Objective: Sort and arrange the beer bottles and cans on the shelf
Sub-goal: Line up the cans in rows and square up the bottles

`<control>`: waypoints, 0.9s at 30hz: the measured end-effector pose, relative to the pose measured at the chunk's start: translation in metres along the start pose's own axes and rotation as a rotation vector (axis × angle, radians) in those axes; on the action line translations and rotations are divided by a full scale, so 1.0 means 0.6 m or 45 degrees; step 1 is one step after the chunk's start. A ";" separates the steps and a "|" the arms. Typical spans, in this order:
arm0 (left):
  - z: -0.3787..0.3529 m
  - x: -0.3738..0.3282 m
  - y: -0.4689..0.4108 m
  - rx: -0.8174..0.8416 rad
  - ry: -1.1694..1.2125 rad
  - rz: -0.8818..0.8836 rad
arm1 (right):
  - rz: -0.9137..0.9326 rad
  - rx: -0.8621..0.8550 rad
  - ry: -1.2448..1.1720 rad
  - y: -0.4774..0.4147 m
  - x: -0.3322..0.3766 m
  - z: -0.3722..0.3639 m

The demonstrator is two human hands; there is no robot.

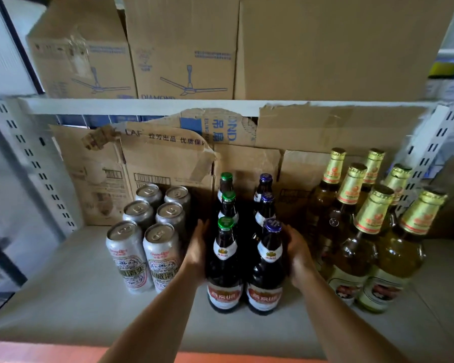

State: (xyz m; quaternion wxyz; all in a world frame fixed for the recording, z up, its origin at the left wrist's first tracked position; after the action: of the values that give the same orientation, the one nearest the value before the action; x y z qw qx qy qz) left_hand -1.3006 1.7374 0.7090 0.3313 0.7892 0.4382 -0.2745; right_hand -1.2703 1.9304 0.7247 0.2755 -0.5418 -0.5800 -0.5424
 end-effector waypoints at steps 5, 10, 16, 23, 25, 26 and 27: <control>0.008 -0.012 -0.022 -0.051 -0.049 -0.016 | -0.028 0.048 -0.057 -0.007 0.015 -0.013; 0.005 -0.011 -0.023 -0.054 -0.055 -0.017 | -0.057 0.091 -0.062 -0.013 0.012 -0.011; 0.002 -0.010 -0.022 -0.055 -0.092 -0.035 | -0.076 0.136 -0.086 -0.025 0.002 -0.013; 0.008 -0.009 -0.021 -0.126 -0.175 -0.031 | -0.072 0.221 -0.248 -0.027 -0.013 -0.027; 0.009 -0.008 -0.026 -0.139 -0.210 -0.048 | -0.059 0.234 -0.246 -0.024 -0.011 -0.027; 0.013 -0.007 -0.029 -0.160 -0.236 -0.066 | -0.058 0.244 -0.257 -0.025 -0.013 -0.028; 0.013 -0.009 -0.030 -0.179 -0.281 -0.100 | -0.077 0.245 -0.247 -0.025 -0.018 -0.026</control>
State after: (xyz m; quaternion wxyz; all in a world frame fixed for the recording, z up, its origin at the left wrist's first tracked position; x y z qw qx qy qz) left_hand -1.3197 1.7358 0.7027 0.4212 0.7112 0.4477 -0.3411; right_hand -1.2859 1.9152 0.7141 0.2523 -0.5452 -0.6692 -0.4373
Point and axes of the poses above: each hand's wrist, its own y-axis away from the middle knuckle, its own z-axis out of the back of the hand, x = y × z, the point moved 7 cm from there along -y, towards the middle knuckle, and after that the axes turned 4 degrees about x, right-handed, at the moved point
